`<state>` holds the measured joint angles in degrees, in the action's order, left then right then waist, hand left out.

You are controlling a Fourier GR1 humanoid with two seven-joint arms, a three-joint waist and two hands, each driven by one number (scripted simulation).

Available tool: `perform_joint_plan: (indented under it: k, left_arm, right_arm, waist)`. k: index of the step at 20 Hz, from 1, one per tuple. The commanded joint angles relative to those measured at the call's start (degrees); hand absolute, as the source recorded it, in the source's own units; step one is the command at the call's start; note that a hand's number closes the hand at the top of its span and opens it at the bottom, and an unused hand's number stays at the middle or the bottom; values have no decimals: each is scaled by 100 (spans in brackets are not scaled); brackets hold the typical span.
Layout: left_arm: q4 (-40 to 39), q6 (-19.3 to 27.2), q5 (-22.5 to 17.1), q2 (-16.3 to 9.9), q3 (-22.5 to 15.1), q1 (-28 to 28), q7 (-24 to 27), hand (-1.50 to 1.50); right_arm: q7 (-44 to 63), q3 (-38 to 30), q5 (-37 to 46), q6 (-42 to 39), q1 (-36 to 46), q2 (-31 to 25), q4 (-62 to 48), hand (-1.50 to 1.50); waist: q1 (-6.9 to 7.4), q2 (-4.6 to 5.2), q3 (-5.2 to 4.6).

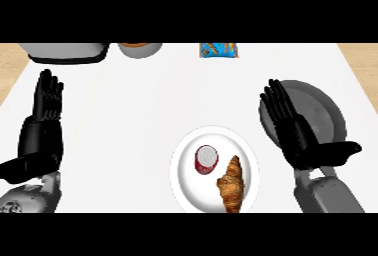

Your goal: Pick the can from the plate and place it in the pan

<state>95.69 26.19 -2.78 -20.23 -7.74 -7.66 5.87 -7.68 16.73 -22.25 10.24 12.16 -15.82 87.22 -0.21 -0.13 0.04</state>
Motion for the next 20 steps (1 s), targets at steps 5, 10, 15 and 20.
perform_joint_plan:
  k: [5,10,15,20]
  left_arm:
    - [-285,-650,-690,147,-154,-82,-768,0]
    - [-578,-1010,-1307,231,13,20,-1219,0]
    - [-762,-1142,-1369,110,168,-350,-1522,0]
    - [-406,-1245,-1351,42,112,-165,-1740,0]
  right_arm:
    - [44,454,-712,-1992,1676,169,33,150]
    - [-1576,436,936,-2362,1336,-1012,-590,150]
    - [-2291,5,1349,-3024,1549,-1943,-1388,-150]
    - [-3037,324,2399,-3047,1989,-2048,-1662,-150]
  waist:
    - [420,115,8]
    - [84,76,6]
    - [54,53,2]
    - [106,23,1]
